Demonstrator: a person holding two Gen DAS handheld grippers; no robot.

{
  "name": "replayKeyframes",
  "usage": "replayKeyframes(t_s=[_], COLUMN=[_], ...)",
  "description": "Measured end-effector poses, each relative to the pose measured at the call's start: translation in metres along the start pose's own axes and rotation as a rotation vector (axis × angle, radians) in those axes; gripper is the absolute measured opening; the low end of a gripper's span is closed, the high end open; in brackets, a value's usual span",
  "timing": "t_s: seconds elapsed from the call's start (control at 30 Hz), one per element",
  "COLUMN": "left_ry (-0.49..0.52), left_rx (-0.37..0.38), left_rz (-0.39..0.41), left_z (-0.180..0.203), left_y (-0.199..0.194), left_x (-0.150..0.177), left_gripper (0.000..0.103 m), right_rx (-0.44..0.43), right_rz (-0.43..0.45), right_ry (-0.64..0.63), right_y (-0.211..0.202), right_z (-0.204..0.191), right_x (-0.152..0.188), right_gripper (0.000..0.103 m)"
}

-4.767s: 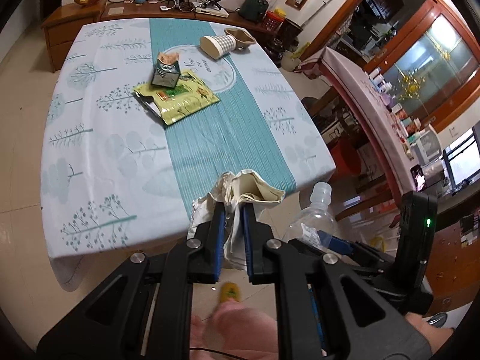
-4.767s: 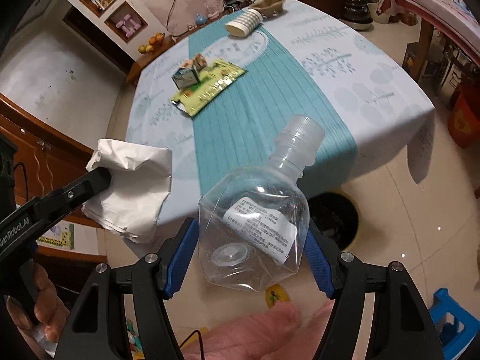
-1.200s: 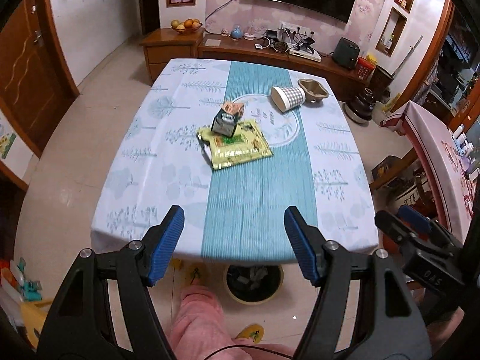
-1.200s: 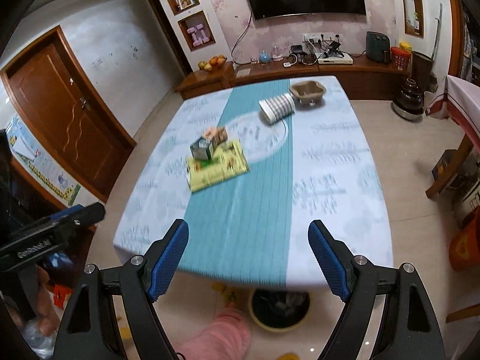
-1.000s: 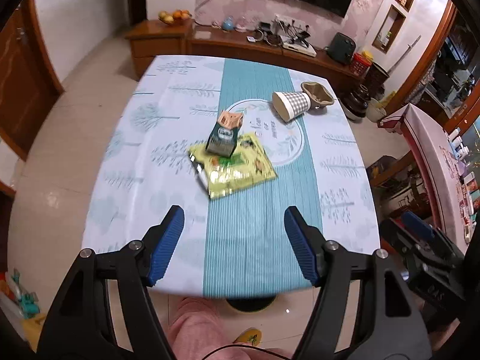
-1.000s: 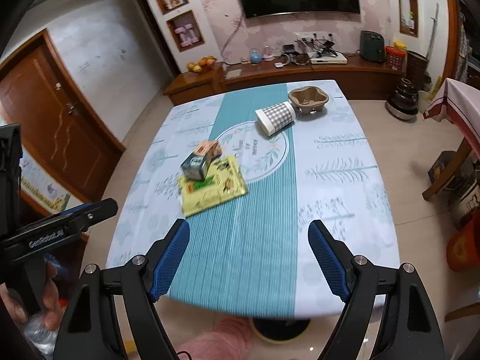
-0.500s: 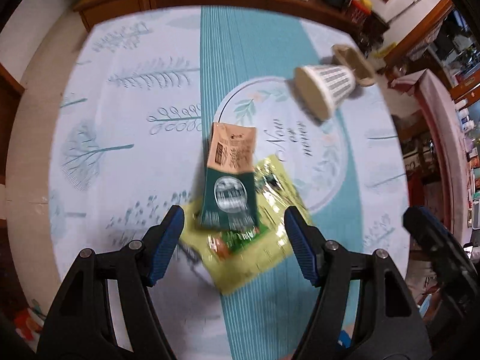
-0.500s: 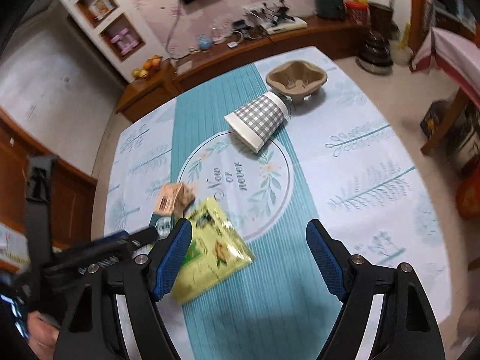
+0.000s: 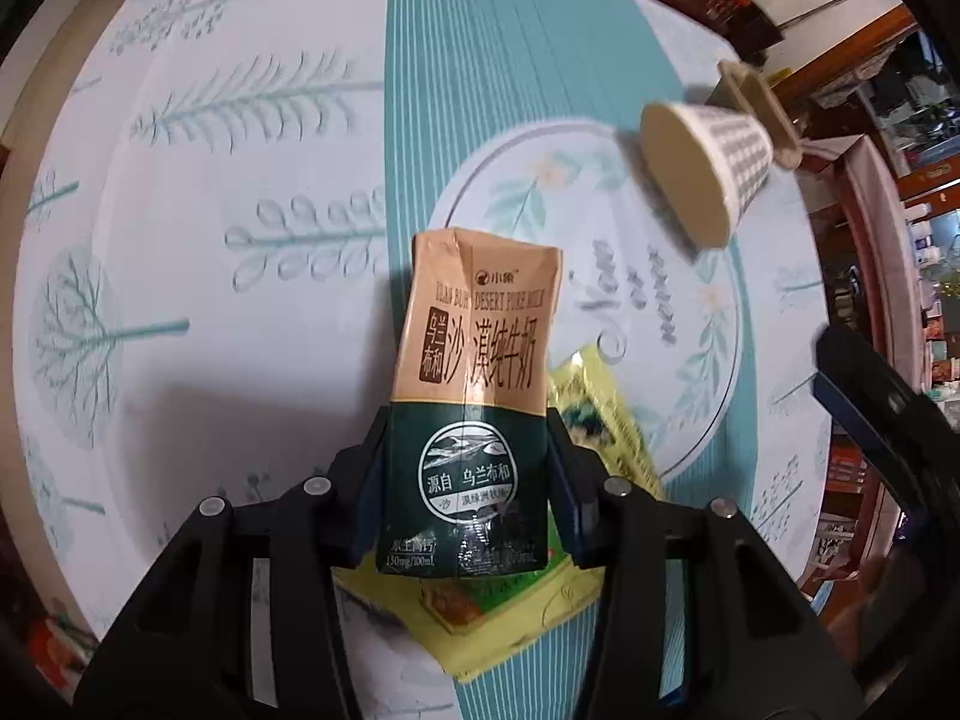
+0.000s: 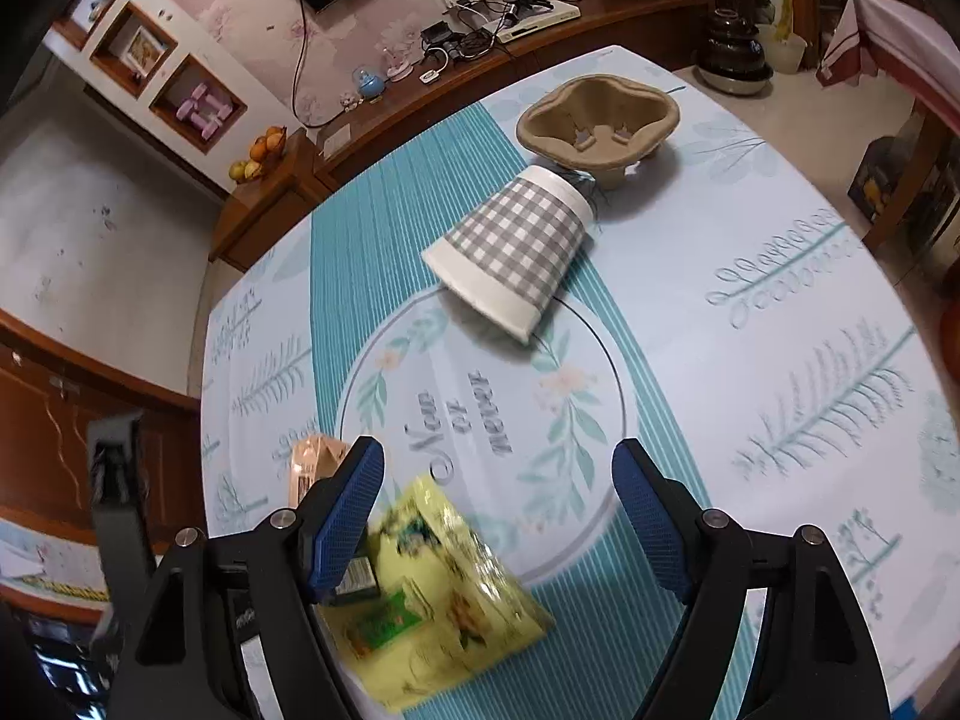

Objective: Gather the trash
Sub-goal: 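Grasp the milk carton with the left tool while the right tool grasps the checked cup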

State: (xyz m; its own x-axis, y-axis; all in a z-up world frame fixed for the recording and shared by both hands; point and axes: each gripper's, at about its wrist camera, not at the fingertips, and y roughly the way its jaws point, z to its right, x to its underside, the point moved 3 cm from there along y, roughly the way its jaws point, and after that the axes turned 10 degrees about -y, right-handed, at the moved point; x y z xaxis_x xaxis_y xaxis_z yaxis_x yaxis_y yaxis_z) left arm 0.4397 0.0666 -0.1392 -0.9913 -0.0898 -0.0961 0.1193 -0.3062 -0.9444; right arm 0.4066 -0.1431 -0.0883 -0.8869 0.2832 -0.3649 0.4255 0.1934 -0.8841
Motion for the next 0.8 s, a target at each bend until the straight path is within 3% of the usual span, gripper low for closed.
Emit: replayKeyframes(t_s=[0.3,0.43,0.7,0.8], left_ry=[-0.028,-0.043,-0.062,-0.063], left_rx=[0.044,0.056,0.067,0.067], left_rz=[0.114,0.142,0.137,0.134], left_z=[0.004,0.005,-0.002,-0.003], left_y=[-0.018,-0.022,-0.015,-0.013], left_x=[-0.056,-0.078,-0.086,-0.084], left_gripper=[0.042,0.042,0.042,0.042], right_rx=[-0.024,-0.019,-0.033,-0.007], right_rz=[0.049,0.031,0.021,0.056], right_ry=[0.133,0.182,0.271,0.246], right_y=[0.038,0.061,0.104,0.11], right_z=[0.02,0.034,0.056,0.052], right_x=[-0.049,-0.068,-0.091,-0.099], right_gripper=[0.08,0.08,0.08,0.08])
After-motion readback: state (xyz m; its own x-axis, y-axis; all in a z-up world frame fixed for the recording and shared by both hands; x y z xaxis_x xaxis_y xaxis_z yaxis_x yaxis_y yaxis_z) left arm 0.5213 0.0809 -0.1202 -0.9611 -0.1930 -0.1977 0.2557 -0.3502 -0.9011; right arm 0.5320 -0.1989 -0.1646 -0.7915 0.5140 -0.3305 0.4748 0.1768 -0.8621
